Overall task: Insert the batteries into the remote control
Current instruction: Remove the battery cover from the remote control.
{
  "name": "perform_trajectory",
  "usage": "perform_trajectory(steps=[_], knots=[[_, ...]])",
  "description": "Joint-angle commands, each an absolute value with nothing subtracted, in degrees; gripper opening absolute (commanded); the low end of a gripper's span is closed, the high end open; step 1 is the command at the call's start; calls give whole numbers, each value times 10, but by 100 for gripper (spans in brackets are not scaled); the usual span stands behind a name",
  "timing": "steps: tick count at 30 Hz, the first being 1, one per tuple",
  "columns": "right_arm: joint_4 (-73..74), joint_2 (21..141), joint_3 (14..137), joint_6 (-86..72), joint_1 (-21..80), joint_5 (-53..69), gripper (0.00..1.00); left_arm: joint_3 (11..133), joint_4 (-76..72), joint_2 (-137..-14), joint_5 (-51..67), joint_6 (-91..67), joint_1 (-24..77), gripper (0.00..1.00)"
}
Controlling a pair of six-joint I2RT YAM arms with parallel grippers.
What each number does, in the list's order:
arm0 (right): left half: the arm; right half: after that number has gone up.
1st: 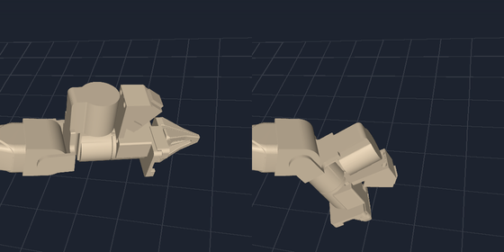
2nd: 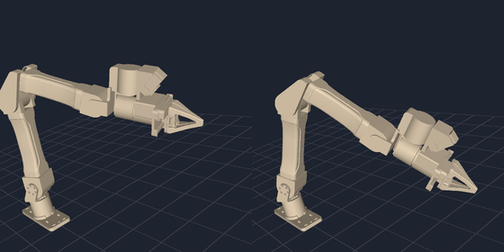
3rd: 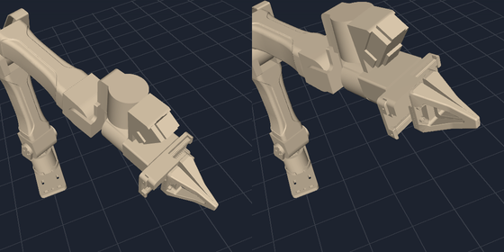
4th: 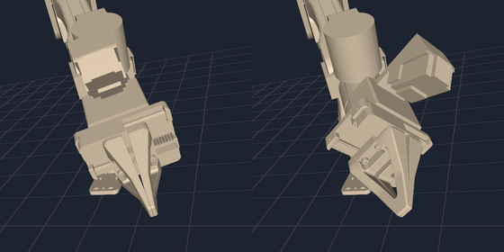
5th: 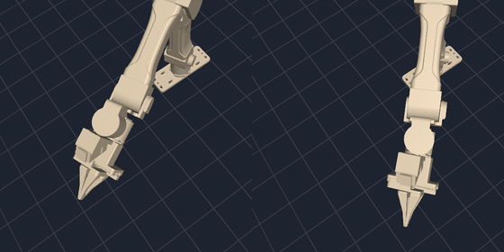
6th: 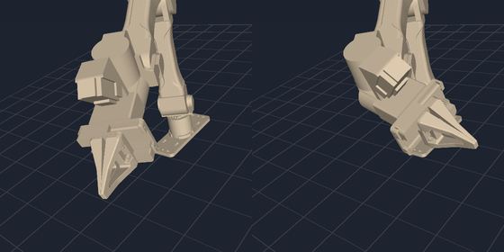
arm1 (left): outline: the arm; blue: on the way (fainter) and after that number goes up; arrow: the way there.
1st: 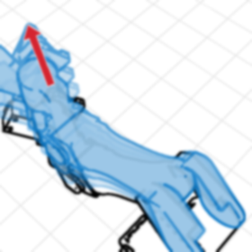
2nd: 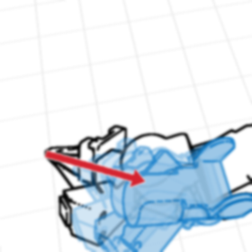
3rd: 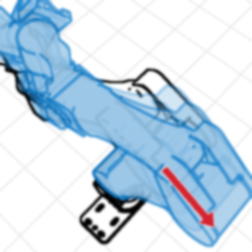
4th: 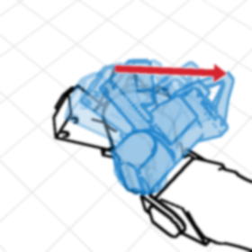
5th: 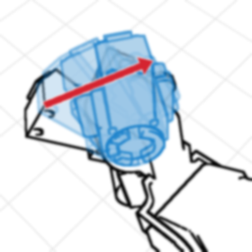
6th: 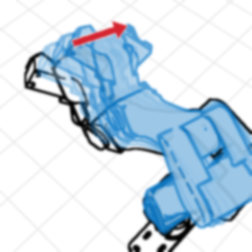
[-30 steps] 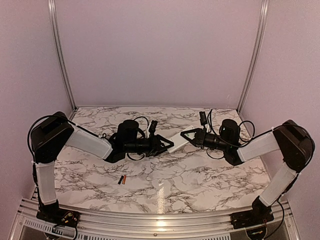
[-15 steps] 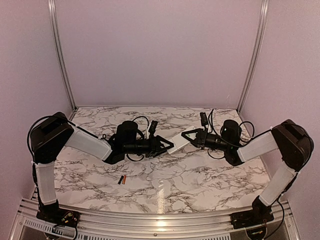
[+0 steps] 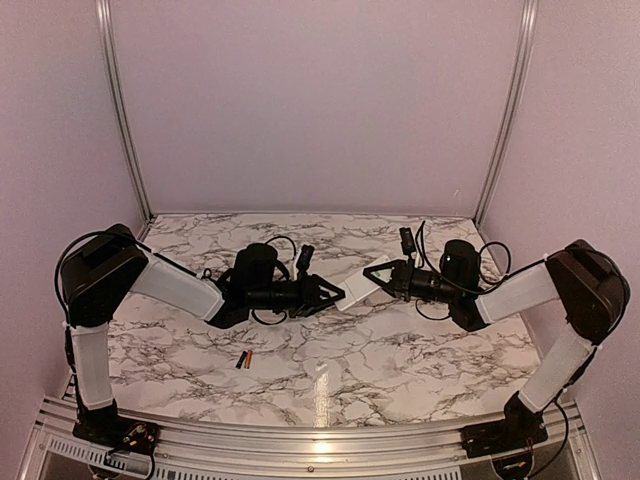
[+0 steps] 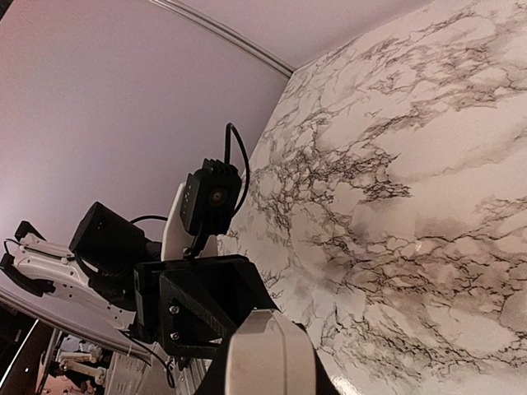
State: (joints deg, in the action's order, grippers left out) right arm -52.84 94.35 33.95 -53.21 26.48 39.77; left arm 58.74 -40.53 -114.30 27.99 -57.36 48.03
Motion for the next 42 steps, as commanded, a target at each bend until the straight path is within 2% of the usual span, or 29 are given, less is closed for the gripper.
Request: perform_trajectory(steps=[1, 6, 10, 13, 15, 20, 30, 36, 42], knots=[[-479, 913, 359, -493, 263, 375, 0, 577, -349, -1143, 239, -564, 468, 36], [-495, 922, 360, -504, 263, 386, 0, 584, -344, -1149, 242, -565, 468, 43], [-500, 924, 360, -507, 263, 388, 0, 584, -366, -1150, 248, -566, 468, 41], [-505, 927, 362, -513, 263, 393, 0, 590, -382, -1158, 266, -569, 469, 49], [-512, 932, 362, -519, 263, 397, 0, 591, -395, -1160, 270, -573, 469, 50], [-513, 937, 363, -519, 263, 398, 0, 595, -405, -1157, 277, -569, 471, 36], [-486, 940, 373, -501, 261, 387, 0, 579, -436, -1138, 289, -566, 478, 24], [-452, 937, 383, -483, 260, 369, 0, 576, -442, -1136, 290, -567, 478, 10], [-419, 935, 388, -456, 259, 352, 0, 572, -463, -1134, 295, -576, 479, 5]])
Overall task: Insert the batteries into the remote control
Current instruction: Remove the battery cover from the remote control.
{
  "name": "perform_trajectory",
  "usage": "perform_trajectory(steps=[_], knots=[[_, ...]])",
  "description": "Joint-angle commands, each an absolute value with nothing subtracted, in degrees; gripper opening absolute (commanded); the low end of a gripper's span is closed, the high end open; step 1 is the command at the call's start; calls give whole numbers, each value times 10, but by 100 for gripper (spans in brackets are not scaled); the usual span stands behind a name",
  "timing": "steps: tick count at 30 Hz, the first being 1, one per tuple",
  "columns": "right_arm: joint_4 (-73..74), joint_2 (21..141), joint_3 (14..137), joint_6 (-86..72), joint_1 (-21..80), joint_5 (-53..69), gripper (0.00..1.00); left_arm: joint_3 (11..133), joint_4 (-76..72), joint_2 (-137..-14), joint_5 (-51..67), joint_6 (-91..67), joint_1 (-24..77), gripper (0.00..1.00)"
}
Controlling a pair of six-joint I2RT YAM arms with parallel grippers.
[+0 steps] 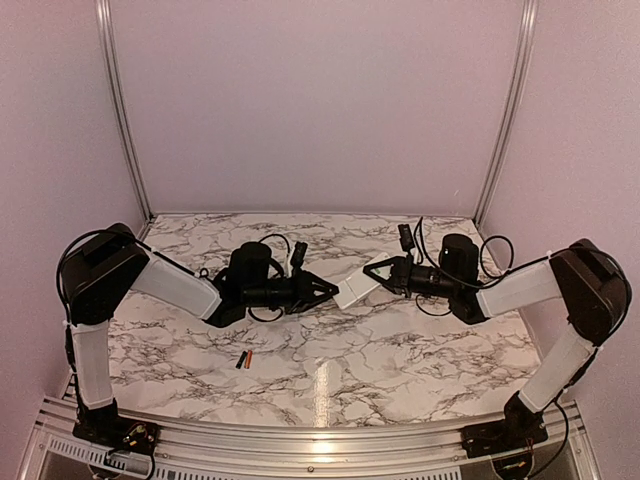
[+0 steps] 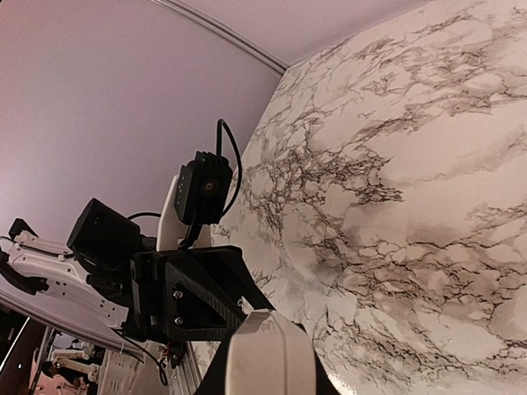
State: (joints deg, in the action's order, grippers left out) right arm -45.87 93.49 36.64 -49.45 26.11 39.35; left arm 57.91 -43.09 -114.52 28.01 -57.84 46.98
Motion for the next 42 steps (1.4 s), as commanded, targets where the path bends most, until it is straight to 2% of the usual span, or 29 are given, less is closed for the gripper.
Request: perform_trajectory(steps=[1, 4, 8, 10, 14, 29, 36, 39, 42], knots=[[-414, 935, 389, -451, 259, 348, 0, 572, -466, -1134, 297, -577, 479, 5], [-402, 936, 388, -439, 259, 337, 0, 566, -494, -1134, 308, -593, 479, 5], [-425, 942, 384, -451, 258, 355, 0, 564, -497, -1132, 312, -596, 479, 21], [-440, 946, 384, -461, 258, 366, 0, 565, -498, -1135, 311, -596, 479, 26], [-447, 944, 384, -466, 258, 372, 0, 566, -501, -1142, 310, -599, 479, 26], [-439, 936, 381, -461, 242, 377, 0, 556, -528, -1137, 311, -610, 478, 0], [-414, 909, 370, -445, 189, 385, 0, 527, -522, -1089, 319, -594, 470, 0], [-400, 901, 362, -435, 176, 389, 0, 525, -421, -1056, 301, -516, 461, 0], [-398, 893, 350, -432, 168, 395, 0, 551, -221, -1015, 217, -387, 460, 0]])
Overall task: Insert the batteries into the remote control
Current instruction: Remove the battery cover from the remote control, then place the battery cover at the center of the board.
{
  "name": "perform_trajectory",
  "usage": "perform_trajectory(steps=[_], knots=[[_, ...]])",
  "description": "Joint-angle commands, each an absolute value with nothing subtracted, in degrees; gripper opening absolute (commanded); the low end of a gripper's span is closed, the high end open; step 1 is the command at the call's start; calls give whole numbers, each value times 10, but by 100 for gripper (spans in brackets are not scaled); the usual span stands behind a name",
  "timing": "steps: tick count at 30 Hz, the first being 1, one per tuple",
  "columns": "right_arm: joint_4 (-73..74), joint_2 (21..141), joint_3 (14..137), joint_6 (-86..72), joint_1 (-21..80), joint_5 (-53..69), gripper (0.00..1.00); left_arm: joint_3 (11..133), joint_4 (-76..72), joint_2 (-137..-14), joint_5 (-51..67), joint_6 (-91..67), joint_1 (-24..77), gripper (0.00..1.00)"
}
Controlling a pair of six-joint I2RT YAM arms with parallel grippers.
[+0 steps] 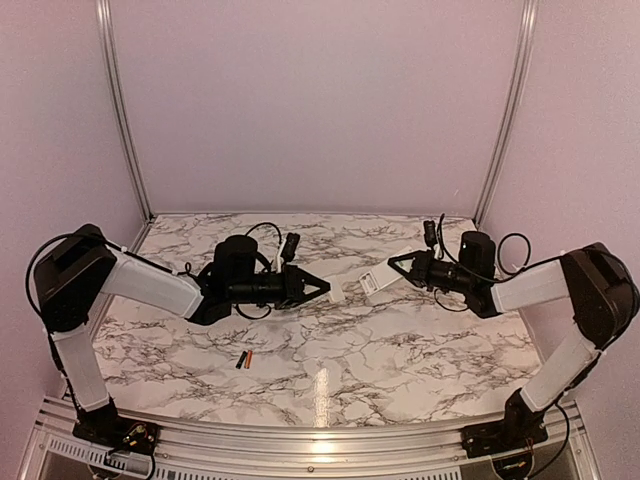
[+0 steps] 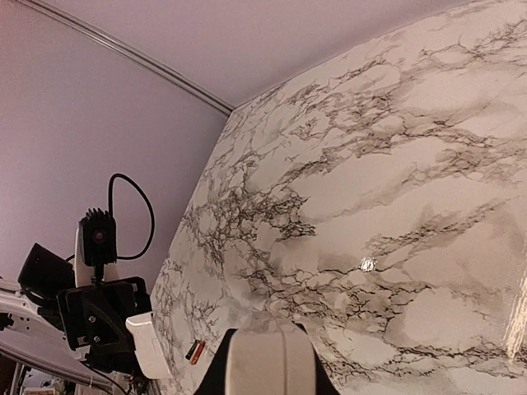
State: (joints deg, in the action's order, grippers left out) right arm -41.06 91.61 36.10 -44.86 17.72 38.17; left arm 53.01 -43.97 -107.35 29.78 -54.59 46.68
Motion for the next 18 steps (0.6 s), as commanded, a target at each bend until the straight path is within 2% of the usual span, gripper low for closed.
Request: perform_trajectory(steps=[1, 5, 8, 12, 18], knots=[[-395, 890, 348, -430, 166, 396, 0, 573, -140, -1005, 173, -341, 461, 0], [-385, 882, 344, -424, 167, 399, 0, 646, 79, -976, -31, -227, 463, 0], [-385, 885, 344, -424, 166, 408, 0, 663, 134, -968, -73, -198, 463, 0], [-388, 888, 342, -425, 166, 414, 0, 653, 115, -974, -12, -200, 462, 0], [-388, 884, 338, -426, 166, 421, 0, 584, -67, -992, 211, -273, 452, 0]])
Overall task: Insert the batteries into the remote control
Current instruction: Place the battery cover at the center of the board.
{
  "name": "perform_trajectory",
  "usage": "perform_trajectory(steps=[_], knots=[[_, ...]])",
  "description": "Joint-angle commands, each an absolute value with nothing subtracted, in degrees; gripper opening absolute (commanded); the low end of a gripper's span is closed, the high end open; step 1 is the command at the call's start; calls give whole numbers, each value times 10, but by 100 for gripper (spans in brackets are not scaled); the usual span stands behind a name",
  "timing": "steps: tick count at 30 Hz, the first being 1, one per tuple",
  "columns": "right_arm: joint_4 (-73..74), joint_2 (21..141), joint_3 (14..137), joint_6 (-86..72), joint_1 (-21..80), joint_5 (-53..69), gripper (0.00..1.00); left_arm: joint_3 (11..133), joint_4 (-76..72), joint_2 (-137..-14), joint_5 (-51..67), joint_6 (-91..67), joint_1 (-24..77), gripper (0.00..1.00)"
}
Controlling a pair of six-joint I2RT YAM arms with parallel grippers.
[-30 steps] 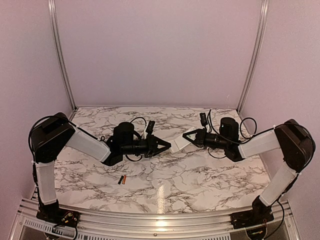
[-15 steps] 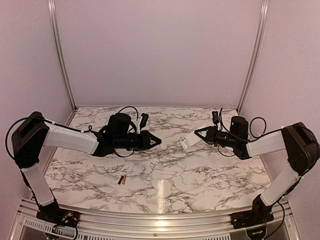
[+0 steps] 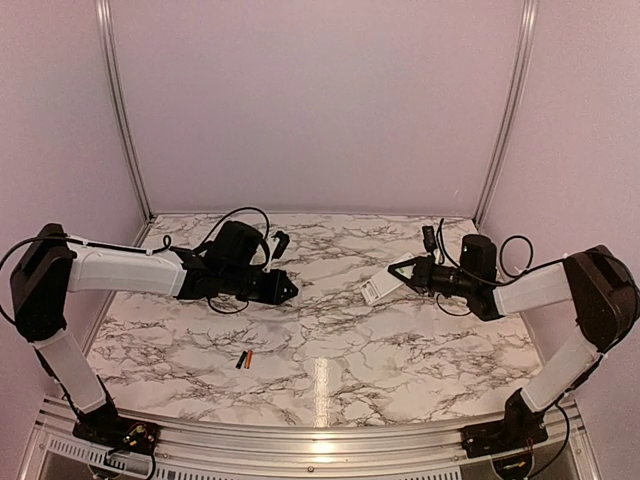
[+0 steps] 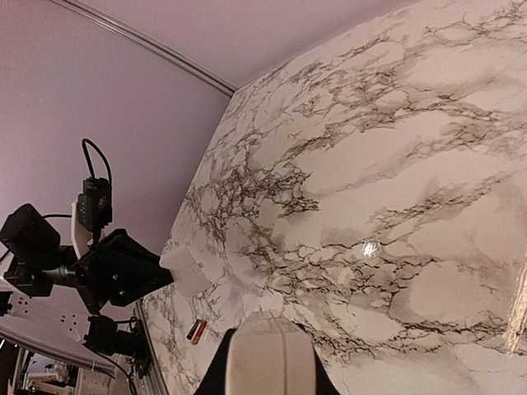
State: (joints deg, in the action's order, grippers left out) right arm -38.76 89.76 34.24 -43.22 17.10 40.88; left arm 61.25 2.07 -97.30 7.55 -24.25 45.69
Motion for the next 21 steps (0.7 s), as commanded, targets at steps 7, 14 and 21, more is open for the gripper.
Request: perform_trajectory(steps=[7, 14, 21], knots=[[-390, 884, 336, -429, 166, 427, 0, 566, -189, -1055, 318, -344, 450, 1], [-390, 884, 335, -430, 166, 430, 0, 561, -251, -1100, 349, -389, 433, 2], [-390, 887, 336, -429, 166, 430, 0, 544, -262, -1118, 353, -412, 414, 4]])
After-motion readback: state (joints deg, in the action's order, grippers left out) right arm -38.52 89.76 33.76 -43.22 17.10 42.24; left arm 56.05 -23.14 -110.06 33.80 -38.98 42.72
